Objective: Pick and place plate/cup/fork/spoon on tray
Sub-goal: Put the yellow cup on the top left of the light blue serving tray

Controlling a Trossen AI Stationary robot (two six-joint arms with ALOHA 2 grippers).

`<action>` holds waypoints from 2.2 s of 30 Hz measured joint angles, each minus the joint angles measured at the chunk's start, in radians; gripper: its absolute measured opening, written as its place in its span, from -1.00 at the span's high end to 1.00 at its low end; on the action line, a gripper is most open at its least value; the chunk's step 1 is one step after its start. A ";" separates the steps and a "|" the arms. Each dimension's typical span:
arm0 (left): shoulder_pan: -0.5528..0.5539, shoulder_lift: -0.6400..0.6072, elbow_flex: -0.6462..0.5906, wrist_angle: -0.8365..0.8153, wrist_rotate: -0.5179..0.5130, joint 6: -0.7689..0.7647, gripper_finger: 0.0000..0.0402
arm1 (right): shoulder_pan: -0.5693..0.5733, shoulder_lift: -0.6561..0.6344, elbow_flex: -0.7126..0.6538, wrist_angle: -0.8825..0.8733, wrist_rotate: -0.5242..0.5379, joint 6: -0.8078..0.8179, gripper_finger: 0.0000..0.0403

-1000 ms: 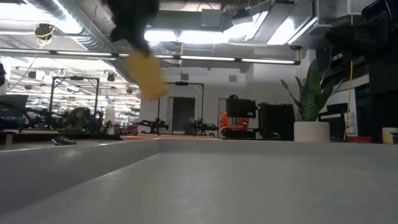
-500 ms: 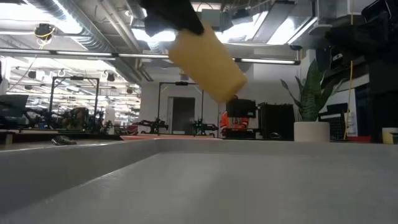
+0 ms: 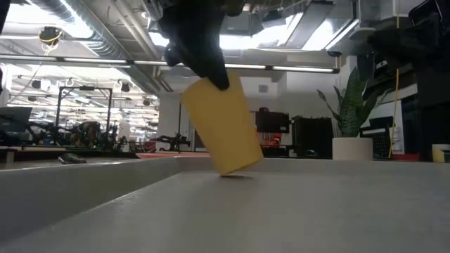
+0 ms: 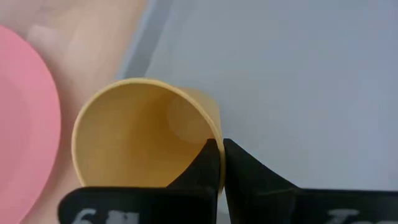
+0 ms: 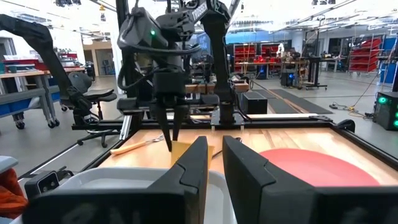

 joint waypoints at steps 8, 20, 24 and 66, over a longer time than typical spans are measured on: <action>-0.004 0.000 0.071 -0.089 0.003 -0.021 0.95 | 0.000 0.000 0.000 -0.038 0.000 0.000 0.72; -0.004 0.000 0.073 -0.107 0.022 -0.022 0.93 | 0.000 0.000 0.000 -0.052 0.000 0.023 0.72; -0.004 0.000 0.073 -0.106 0.019 -0.022 0.93 | 0.000 0.000 0.000 -0.052 0.000 0.023 0.72; -0.015 0.000 0.073 -0.096 0.070 -0.006 0.64 | 0.000 0.000 0.000 -0.051 0.000 0.019 0.72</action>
